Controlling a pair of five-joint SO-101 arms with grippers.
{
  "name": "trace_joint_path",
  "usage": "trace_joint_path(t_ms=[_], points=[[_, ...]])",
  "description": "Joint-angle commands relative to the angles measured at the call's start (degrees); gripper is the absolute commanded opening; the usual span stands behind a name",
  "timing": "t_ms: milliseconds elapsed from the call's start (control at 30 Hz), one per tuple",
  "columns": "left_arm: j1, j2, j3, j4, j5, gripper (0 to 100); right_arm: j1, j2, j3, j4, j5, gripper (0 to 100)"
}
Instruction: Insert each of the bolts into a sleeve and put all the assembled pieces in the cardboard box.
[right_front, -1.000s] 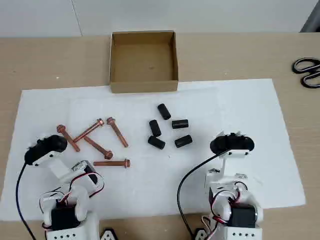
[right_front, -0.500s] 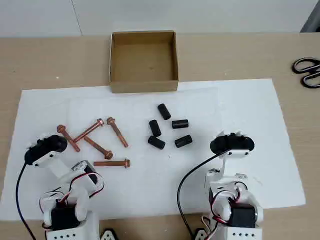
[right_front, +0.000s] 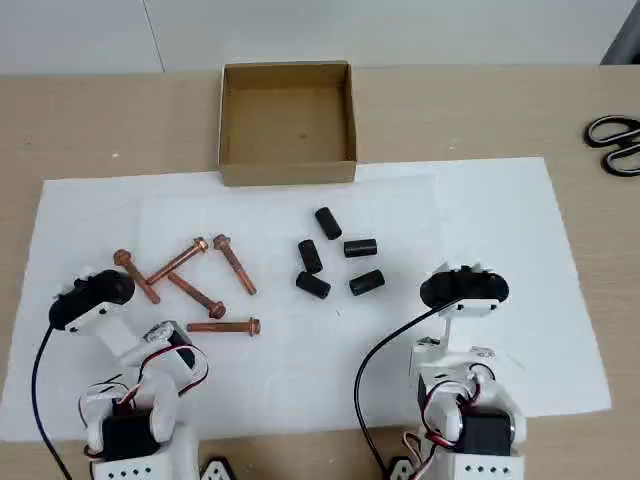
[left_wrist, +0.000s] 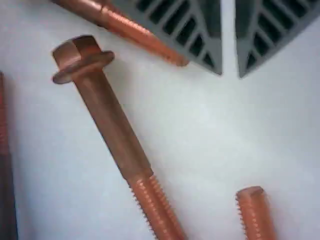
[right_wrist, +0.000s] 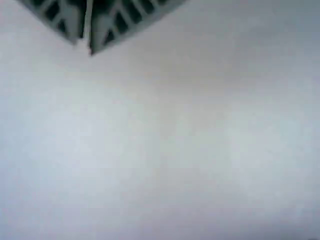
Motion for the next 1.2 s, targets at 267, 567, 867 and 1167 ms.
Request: trace_joint_path(t_ms=[267, 567, 867, 1167], points=[[2.6, -0.8, 1.6, -8.8, 0.1, 1, 0.1, -0.4, 0.0, -2.9, 0.5, 0.4], [4.4, -0.7, -3.2, -26.2, -2.6, 1, 0.3, -0.3, -1.6, -20.3, 6.3, 0.4], [7.9, -0.5, -13.1, -22.3, -10.5, 1, 0.8, -0.3, -4.6, -21.3, 9.2, 0.7], [7.6, 11.0, -38.4, -5.5, -12.4, 1, 5.8, -0.1, -15.1, -20.2, 8.4, 0.7]])
